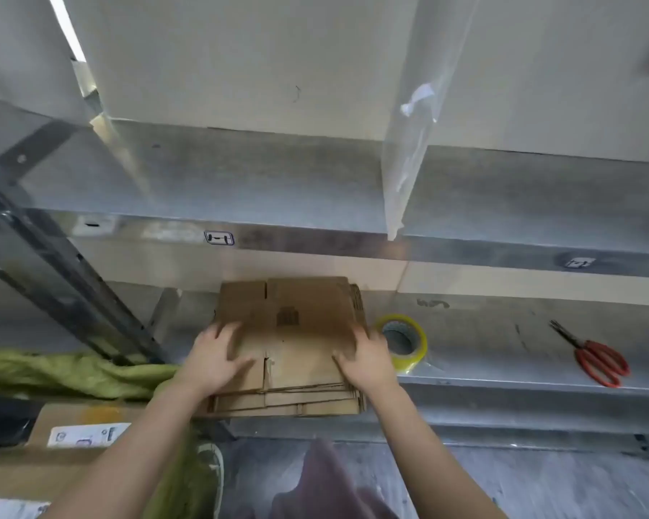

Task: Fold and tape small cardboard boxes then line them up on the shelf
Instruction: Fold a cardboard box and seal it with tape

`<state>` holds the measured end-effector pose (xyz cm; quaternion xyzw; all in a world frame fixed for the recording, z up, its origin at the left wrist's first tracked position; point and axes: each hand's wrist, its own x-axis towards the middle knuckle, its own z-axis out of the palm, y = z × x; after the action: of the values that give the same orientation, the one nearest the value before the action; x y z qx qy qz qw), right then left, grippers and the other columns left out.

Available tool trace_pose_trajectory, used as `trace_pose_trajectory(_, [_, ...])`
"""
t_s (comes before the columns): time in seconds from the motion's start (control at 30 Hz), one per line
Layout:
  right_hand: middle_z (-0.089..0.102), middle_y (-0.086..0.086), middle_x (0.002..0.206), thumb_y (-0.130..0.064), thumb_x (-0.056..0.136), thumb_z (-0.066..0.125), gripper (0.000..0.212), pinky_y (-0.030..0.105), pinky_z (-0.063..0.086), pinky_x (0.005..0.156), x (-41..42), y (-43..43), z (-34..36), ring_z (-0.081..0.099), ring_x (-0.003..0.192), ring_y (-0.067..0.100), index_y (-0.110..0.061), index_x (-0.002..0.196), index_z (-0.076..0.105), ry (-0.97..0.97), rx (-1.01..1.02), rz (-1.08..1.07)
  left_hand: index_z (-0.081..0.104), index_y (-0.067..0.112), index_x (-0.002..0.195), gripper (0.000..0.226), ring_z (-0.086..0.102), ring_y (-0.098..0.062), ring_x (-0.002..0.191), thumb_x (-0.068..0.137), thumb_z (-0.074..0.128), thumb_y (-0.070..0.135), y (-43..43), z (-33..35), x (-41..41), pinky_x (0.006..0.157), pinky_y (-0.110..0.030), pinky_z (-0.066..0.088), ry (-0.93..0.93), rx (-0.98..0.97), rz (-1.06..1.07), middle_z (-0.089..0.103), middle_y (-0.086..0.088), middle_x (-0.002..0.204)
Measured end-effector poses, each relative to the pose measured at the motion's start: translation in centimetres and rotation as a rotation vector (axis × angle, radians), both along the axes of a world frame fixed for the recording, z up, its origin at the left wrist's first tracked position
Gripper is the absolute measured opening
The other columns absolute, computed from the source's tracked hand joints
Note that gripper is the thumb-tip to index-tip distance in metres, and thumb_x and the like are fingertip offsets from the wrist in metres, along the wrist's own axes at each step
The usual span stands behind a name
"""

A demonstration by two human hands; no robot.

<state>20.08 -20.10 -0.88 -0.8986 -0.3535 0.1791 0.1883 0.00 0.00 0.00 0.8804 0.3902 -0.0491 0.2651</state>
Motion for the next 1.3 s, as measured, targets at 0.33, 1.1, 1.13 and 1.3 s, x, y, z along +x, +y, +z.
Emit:
trace_pose_trajectory(0.33, [0.049,0.007,0.143,-0.038,0.081,0.074,0.077,0.033,0.040,0.104,2.5,2.0,-1.3,0.045,0.130,0.027,-0.022,0.147,0.038,0.163,0.005,-0.113,0.027,0.027,0.149,0.082,0.035,-0.031,0.138,0.083,0.072,0.043,2.5,-0.9,0.3,0.113,-0.040,0.031,-0.022,-0.211,0.192,0.034,-0.013,0.151])
trace_pose_trajectory(1.1, [0.047,0.008,0.133,-0.015,0.069,0.085,0.081,0.030,0.037,0.107,6.1,-7.3,2.4,0.046,0.127,0.023,-0.032,0.139,0.048,0.335,0.373,-0.353,0.045,0.043,0.136,0.085,0.039,-0.028,0.133,0.063,0.089,0.037,-3.0,1.5,4.6,0.113,-0.046,0.035,-0.375,-0.258,0.148,0.032,-0.007,0.147])
trace_pose_trajectory(1.13, [0.046,0.008,0.134,-0.014,0.070,0.085,0.081,0.031,0.037,0.108,6.7,-8.3,2.5,0.046,0.127,0.024,-0.032,0.140,0.048,0.340,0.373,-0.366,0.044,0.045,0.135,0.085,0.039,-0.028,0.133,0.063,0.088,0.039,-3.9,1.5,5.3,0.113,-0.046,0.035,-0.378,-0.274,0.140,0.031,-0.007,0.148])
trace_pose_trajectory(1.3, [0.044,0.006,0.135,-0.013,0.071,0.084,0.082,0.030,0.035,0.108,11.0,-13.3,2.4,0.046,0.127,0.023,-0.034,0.141,0.046,0.352,0.388,-0.396,0.043,0.049,0.134,0.082,0.039,-0.026,0.133,0.065,0.087,0.039,-8.5,1.4,9.8,0.112,-0.045,0.035,-0.418,-0.271,0.106,0.032,-0.004,0.148])
